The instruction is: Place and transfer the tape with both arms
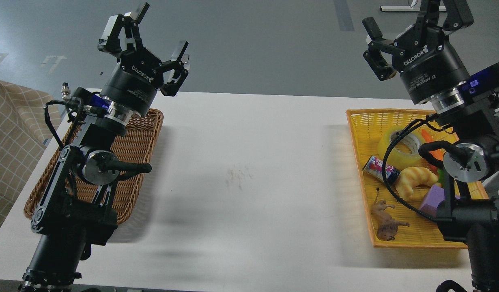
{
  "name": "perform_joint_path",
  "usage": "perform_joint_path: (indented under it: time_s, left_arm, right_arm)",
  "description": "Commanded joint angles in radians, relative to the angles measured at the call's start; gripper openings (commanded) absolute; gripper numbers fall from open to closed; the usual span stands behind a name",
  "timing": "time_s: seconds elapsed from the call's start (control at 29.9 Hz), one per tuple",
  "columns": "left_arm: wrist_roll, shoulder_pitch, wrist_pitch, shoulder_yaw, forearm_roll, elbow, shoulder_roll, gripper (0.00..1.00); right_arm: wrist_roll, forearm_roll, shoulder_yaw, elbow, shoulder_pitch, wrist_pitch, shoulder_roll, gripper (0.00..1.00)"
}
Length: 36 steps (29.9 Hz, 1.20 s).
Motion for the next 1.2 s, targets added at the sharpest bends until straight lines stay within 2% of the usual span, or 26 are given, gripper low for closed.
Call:
perform_joint_path:
  time_s: [0.0, 1.17]
  left_arm:
    - [0.0, -0.002, -0.001, 0.0, 0.0, 0.0, 0.004, 0.99]
    - [0.005, -0.009, -0.003, 0.002, -0.003, 0.002, 0.008, 0.99]
  right_arm:
    - [0.0, 0.0, 0.0, -0.003, 0.006, 0.0, 0.0, 1.0]
    - [-0.002, 0.0, -0.009, 0.0, 0.01, 0.003, 0.0, 1.0]
